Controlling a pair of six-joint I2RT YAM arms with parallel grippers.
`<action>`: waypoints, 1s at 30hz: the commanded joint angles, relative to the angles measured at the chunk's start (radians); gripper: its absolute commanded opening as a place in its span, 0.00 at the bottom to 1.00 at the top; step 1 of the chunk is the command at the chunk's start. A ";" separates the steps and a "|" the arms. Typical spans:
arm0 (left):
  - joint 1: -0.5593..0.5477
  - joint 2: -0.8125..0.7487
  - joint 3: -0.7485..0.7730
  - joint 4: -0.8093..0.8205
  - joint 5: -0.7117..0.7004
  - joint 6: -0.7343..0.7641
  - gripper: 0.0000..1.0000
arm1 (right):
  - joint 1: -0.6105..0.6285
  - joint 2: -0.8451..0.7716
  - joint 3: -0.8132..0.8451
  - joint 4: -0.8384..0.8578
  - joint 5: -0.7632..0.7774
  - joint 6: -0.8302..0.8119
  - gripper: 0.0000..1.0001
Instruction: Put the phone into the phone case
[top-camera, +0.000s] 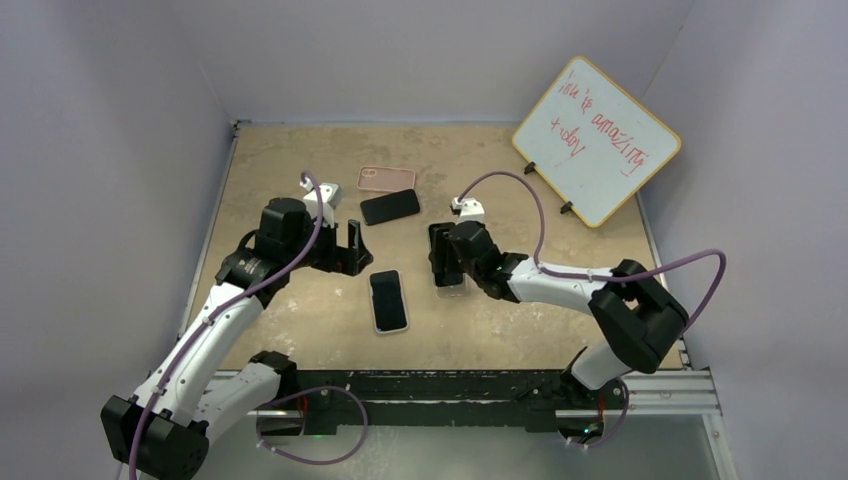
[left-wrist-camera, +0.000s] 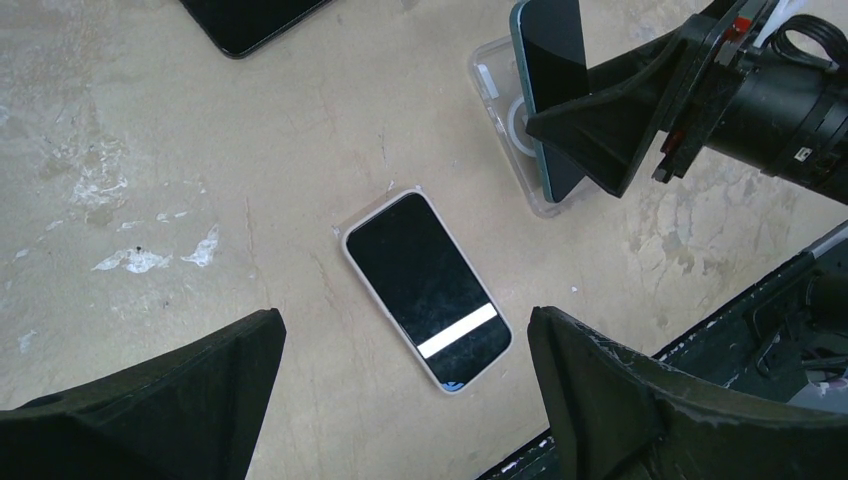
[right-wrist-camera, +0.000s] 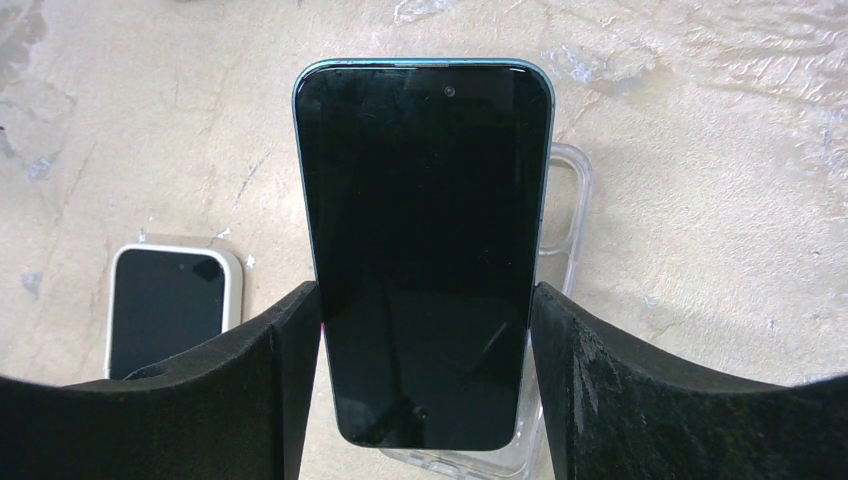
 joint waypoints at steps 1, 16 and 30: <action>0.008 -0.011 0.002 0.019 -0.012 -0.008 0.98 | 0.038 0.002 -0.011 0.081 0.111 -0.042 0.32; 0.011 -0.013 0.003 0.020 -0.010 -0.009 0.98 | 0.079 0.014 -0.072 0.108 0.242 -0.018 0.29; 0.013 -0.015 0.001 0.022 -0.006 -0.009 0.98 | 0.123 0.038 -0.080 0.062 0.322 0.048 0.35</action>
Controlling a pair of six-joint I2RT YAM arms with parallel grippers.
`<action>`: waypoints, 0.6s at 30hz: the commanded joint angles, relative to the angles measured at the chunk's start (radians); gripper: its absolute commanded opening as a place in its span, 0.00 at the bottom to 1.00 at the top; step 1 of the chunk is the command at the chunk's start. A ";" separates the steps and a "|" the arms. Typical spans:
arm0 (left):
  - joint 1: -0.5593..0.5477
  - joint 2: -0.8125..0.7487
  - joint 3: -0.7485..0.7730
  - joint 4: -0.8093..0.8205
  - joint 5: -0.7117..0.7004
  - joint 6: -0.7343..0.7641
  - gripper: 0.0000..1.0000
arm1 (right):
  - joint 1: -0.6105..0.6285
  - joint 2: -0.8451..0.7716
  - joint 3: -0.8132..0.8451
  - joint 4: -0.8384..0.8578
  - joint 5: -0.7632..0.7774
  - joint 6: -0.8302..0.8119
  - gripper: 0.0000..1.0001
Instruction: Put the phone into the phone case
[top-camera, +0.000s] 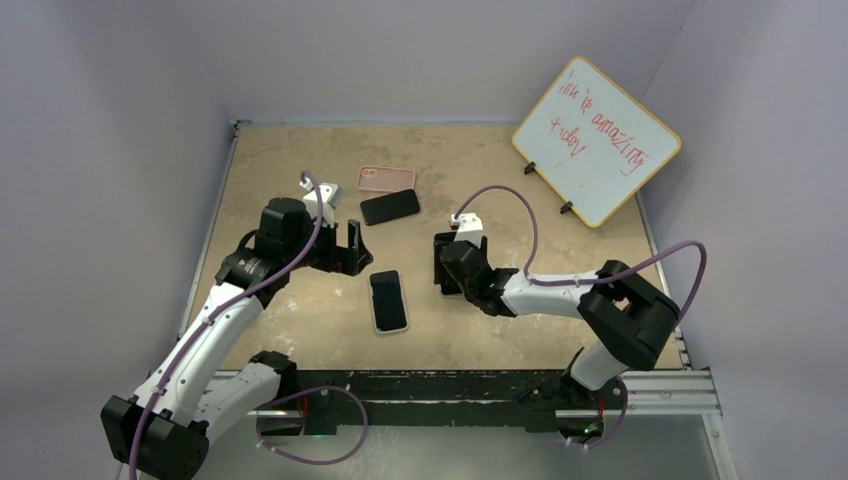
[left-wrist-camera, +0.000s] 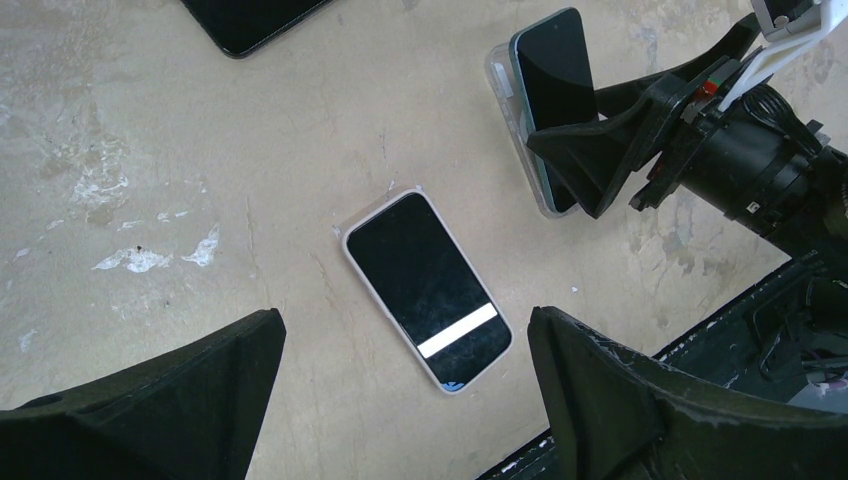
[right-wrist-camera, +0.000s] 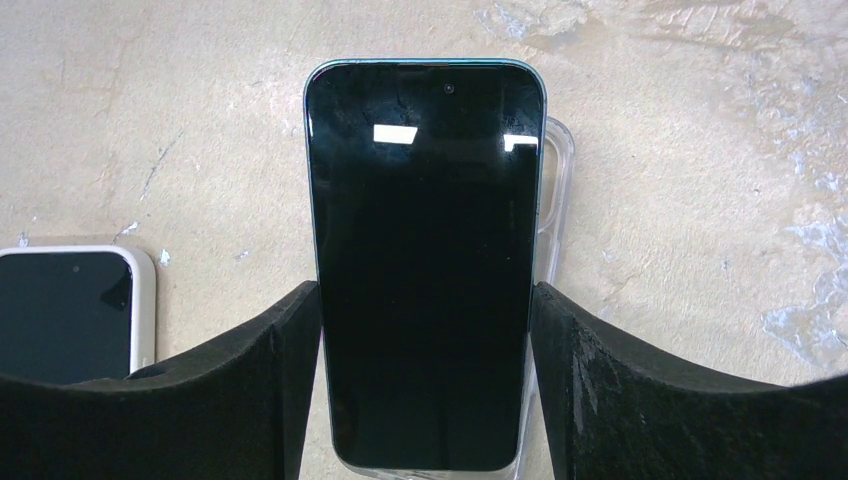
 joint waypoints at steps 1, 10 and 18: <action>0.011 -0.015 0.002 0.022 -0.005 -0.009 0.98 | 0.024 0.008 -0.001 -0.022 0.092 0.061 0.38; 0.013 -0.017 0.000 0.022 -0.004 -0.010 0.98 | 0.032 0.020 0.002 -0.085 0.124 0.141 0.63; 0.014 -0.013 0.002 0.019 -0.018 -0.012 0.98 | 0.032 -0.001 0.011 -0.136 0.124 0.175 0.75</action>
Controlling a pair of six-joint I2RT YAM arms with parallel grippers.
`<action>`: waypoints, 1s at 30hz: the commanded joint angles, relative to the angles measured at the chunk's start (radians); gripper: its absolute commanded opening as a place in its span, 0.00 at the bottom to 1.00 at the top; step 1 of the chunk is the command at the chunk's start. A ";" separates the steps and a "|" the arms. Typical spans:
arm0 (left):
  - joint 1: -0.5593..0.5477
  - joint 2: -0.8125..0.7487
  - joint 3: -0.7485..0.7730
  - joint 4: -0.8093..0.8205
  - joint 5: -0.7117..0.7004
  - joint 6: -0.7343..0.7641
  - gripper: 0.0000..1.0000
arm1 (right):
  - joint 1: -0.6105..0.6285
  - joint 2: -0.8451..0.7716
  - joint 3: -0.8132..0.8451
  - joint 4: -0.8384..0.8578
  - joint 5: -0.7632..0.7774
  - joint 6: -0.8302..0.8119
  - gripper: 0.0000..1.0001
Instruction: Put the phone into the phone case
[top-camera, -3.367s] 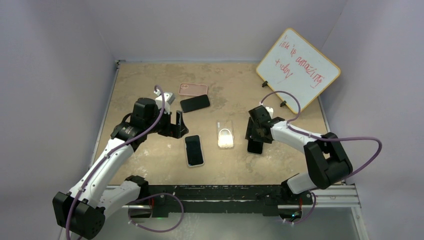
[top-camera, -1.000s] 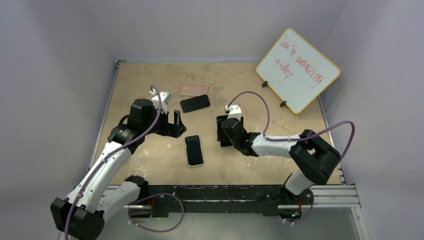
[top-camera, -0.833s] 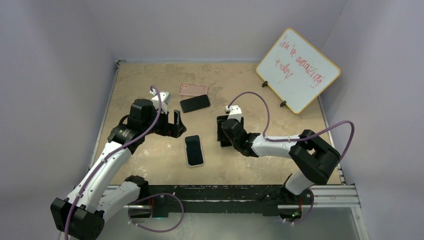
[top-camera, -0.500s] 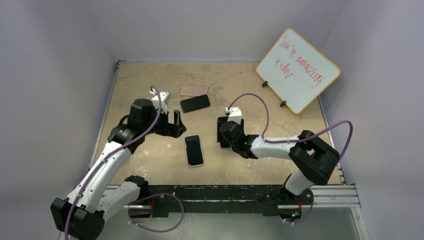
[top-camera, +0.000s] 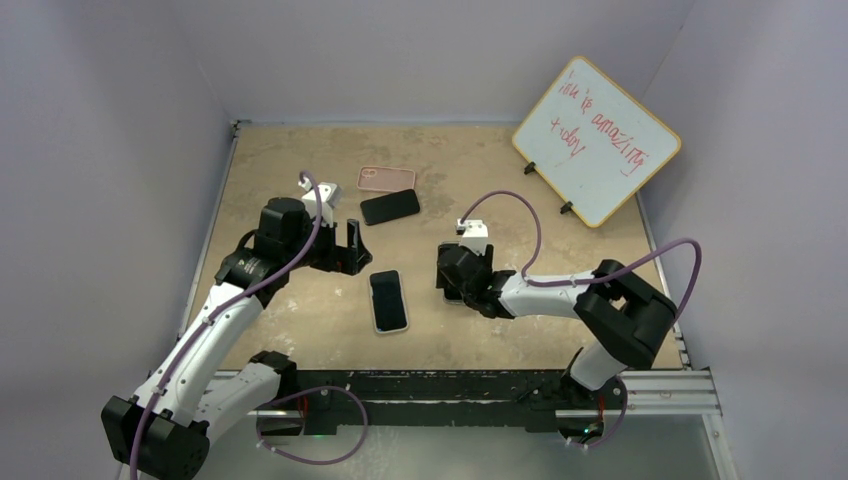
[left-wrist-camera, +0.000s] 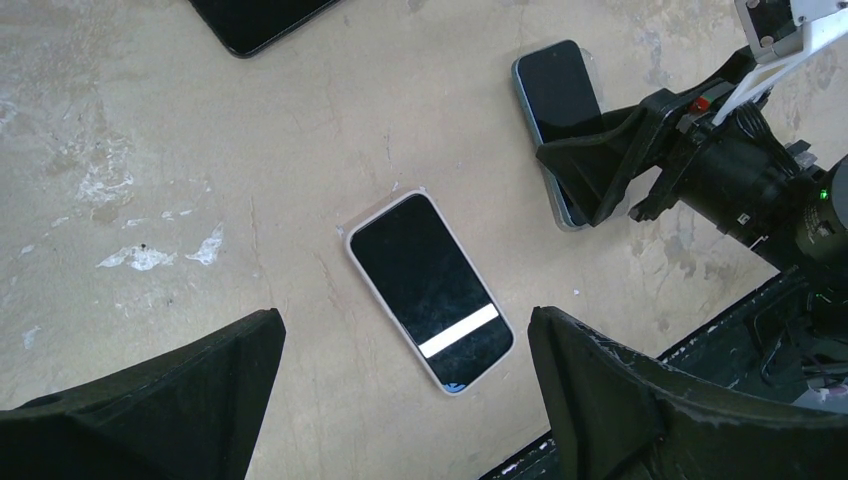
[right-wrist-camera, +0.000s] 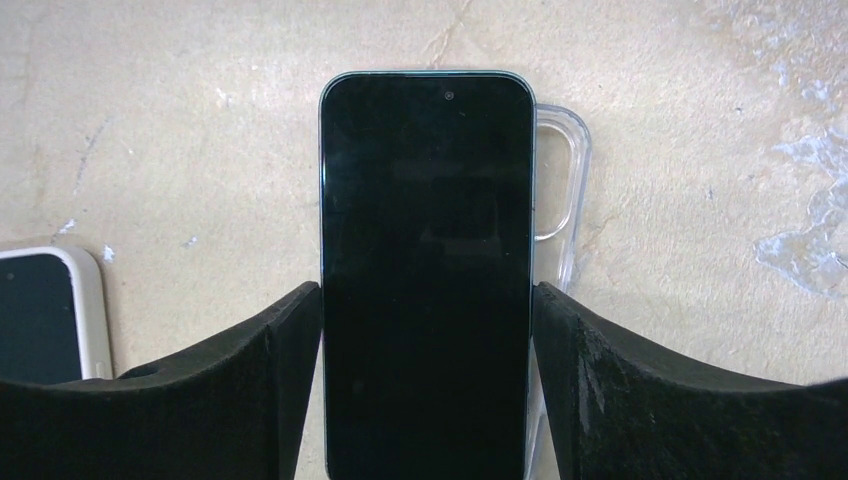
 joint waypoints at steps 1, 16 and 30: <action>0.008 -0.012 0.002 0.019 -0.017 -0.008 0.98 | 0.006 -0.023 0.013 -0.058 0.046 0.038 0.76; 0.010 0.021 0.004 0.041 0.023 -0.008 0.95 | -0.029 -0.148 0.008 -0.153 -0.120 0.067 0.79; -0.033 0.266 0.016 0.244 0.202 -0.142 0.80 | -0.369 -0.230 -0.082 -0.074 -0.540 -0.007 0.63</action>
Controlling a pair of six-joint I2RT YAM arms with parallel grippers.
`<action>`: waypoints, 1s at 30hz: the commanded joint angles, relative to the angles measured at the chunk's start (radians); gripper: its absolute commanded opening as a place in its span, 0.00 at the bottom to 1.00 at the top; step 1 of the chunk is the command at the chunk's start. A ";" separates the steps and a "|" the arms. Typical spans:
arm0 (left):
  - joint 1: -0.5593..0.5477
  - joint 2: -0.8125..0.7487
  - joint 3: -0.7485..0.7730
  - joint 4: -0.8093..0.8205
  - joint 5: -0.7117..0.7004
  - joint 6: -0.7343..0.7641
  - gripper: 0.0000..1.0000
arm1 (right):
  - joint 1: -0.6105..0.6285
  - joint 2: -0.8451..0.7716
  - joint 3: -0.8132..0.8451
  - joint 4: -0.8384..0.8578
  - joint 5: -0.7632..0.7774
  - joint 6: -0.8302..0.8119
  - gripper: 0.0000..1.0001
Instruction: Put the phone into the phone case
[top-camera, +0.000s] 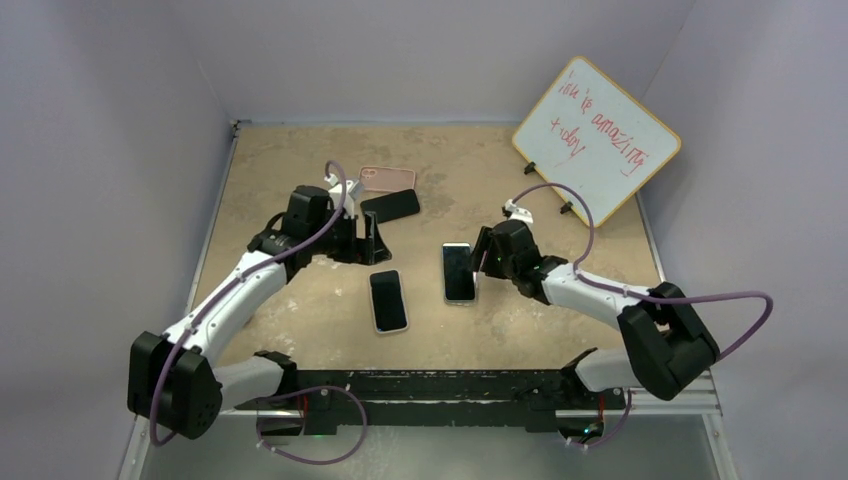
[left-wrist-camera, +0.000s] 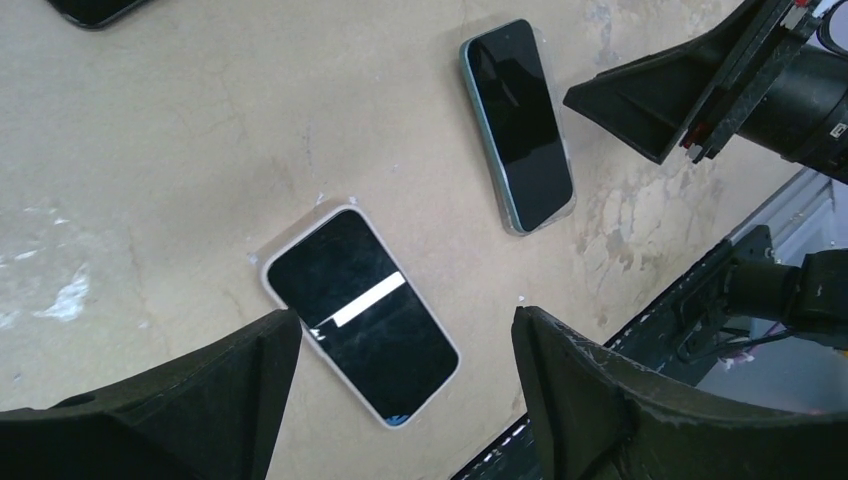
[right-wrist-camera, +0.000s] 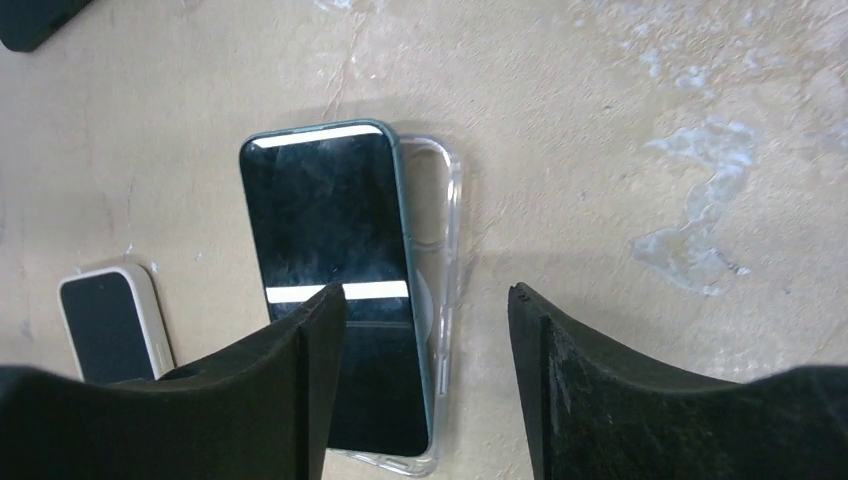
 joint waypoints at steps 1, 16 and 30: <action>-0.032 0.069 0.018 0.127 0.062 -0.067 0.80 | -0.082 -0.005 0.003 0.032 -0.174 -0.054 0.69; -0.063 0.198 -0.018 0.211 0.062 -0.145 0.71 | -0.146 0.170 0.057 0.134 -0.392 -0.171 0.67; -0.152 0.475 0.109 0.373 0.055 -0.212 0.54 | -0.121 0.176 0.021 0.177 -0.465 -0.116 0.48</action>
